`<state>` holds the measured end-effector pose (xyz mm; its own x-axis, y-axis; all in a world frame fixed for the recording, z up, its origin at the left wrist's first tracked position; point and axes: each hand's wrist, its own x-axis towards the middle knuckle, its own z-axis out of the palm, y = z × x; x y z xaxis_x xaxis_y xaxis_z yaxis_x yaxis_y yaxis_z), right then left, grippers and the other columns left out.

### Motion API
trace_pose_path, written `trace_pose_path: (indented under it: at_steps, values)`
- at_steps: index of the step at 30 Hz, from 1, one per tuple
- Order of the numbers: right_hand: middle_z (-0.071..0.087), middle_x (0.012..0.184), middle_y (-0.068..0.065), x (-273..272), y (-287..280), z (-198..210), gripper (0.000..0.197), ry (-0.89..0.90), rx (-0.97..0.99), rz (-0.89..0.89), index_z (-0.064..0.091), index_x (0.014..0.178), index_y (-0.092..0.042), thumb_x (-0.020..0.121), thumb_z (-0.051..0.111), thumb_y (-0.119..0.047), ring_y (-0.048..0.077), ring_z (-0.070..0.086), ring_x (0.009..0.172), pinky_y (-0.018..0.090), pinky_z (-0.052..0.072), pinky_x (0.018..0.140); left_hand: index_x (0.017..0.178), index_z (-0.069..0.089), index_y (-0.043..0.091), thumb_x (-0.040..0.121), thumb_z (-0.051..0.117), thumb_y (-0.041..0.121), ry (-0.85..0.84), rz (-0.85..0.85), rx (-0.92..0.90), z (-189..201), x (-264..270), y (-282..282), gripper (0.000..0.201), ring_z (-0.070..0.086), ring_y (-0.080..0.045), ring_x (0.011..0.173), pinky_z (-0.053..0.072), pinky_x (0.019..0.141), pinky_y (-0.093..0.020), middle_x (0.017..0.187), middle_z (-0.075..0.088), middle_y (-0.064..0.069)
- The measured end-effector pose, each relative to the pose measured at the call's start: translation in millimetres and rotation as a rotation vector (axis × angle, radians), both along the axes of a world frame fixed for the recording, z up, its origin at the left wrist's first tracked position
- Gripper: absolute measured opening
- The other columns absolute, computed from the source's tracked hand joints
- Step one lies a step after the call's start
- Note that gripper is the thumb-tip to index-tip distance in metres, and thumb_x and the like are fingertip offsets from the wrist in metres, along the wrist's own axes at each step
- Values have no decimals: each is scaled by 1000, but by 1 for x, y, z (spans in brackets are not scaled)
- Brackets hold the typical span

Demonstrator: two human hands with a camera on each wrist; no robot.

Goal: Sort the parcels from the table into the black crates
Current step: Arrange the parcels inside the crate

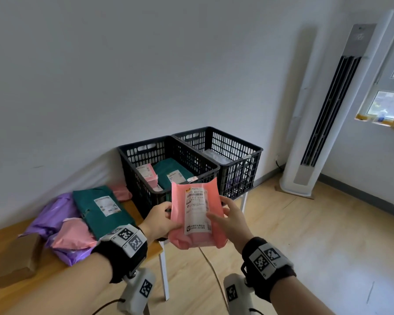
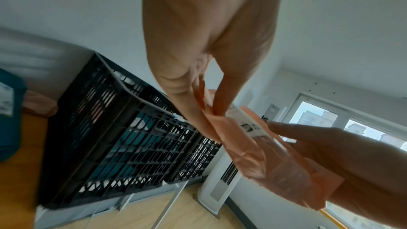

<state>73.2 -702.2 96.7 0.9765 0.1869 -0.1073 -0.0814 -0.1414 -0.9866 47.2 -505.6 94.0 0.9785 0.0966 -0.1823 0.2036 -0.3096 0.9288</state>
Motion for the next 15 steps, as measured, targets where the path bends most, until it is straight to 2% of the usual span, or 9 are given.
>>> trace_pose_path:
  at_steps: [3, 7, 11, 13, 15]
  values:
    - [63, 105, 1, 46, 4, 11, 63, -22, -45, 26, 39, 138, -18, 84, 68, -7, 16, 66, 93, 34, 60, 73, 119, 49, 11, 77, 75, 3, 5, 27, -39, 9, 41, 5, 50, 69, -29, 89, 58, 74, -50, 101, 69, -15]
    - [64, 111, 4, 112, 14, 31, 67, -25, -107, 81, 38, 139, -19, 82, 71, -9, 19, 66, 96, 38, 59, 76, 125, 45, 9, 73, 77, 0, -1, 27, -44, 27, 98, 18, 62, 69, -29, 94, 57, 75, -52, 107, 68, -14]
    - [62, 117, 3, 177, 32, 50, 73, -32, -174, 112, 39, 139, -19, 76, 75, -10, 23, 64, 102, 49, 56, 85, 113, 49, 12, 68, 79, 6, -17, 5, 34, 53, 149, 32, 54, 67, -30, 97, 56, 81, -51, 109, 66, -15]
    - [64, 116, 3, 206, 41, 59, 70, -48, -196, 133, 42, 137, -19, 76, 75, -9, 23, 66, 100, 47, 56, 85, 107, 49, 15, 73, 76, 1, -4, -1, 16, 64, 171, 38, 46, 68, -30, 95, 57, 79, -51, 108, 66, -16]
    - [65, 116, 4, 228, 50, 66, 69, -53, -228, 160, 43, 135, -21, 76, 75, -10, 23, 66, 99, 46, 56, 85, 95, 49, 20, 79, 70, -5, -3, -13, 23, 71, 190, 45, 36, 69, -29, 89, 60, 70, -43, 104, 67, -16]
